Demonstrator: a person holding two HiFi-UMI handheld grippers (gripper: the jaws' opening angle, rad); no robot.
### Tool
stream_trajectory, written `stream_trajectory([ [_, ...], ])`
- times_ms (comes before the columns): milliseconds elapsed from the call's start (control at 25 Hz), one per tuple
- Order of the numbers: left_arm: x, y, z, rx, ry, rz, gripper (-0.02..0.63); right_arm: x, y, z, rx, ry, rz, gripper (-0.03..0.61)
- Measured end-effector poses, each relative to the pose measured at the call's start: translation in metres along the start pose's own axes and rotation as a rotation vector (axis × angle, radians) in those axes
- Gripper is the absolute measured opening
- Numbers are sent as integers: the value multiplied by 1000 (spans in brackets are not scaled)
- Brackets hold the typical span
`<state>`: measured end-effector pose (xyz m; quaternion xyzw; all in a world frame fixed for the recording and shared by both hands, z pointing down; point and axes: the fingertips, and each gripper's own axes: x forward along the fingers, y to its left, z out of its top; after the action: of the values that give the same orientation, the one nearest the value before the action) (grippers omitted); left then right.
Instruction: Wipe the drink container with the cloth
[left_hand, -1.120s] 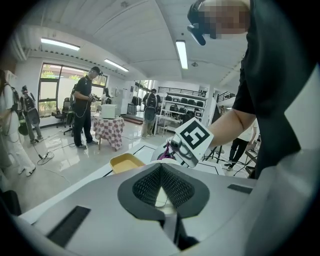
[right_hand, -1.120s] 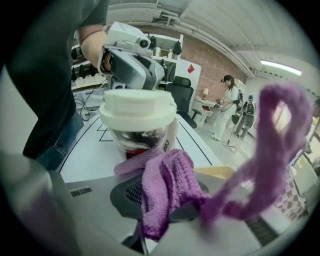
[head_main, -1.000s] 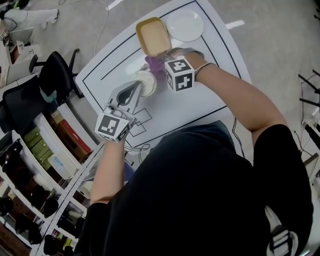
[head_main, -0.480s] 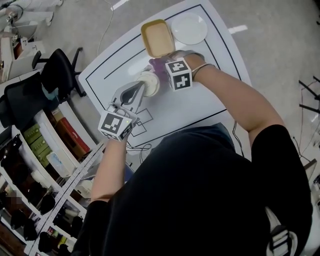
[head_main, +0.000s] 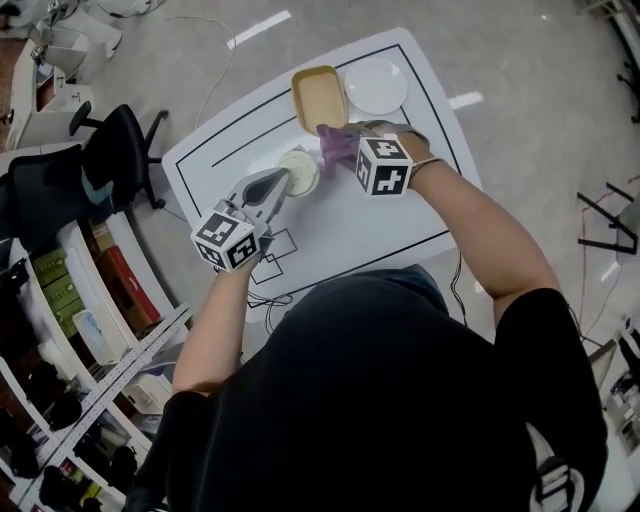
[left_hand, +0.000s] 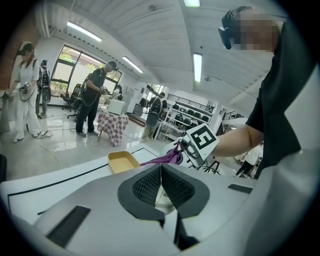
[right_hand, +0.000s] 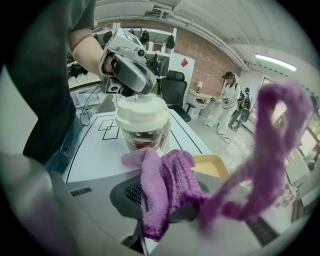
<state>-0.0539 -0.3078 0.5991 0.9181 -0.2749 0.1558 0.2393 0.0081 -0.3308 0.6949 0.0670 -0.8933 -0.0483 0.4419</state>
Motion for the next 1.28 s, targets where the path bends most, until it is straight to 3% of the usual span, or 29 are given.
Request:
stream_trajectory([
  [200,-28,-16,20,-15,-59,-12,23,-51,-4,23,64,-36,-113,75],
  [560,-111,-53,70,21,-199,-10,23,-162,0,110,232,-192,-359,75],
  [680,-142,-70,89,49,-256,-5,23,-199,8,142,212,-219,-435,75],
  [960,-210,-94,110,116,-320,3,23,-247,35,196,263,-323,-546,74],
  [1280,-278,-100,114,144,-378,14,23,-281,61,219,483,-487,-606,74],
])
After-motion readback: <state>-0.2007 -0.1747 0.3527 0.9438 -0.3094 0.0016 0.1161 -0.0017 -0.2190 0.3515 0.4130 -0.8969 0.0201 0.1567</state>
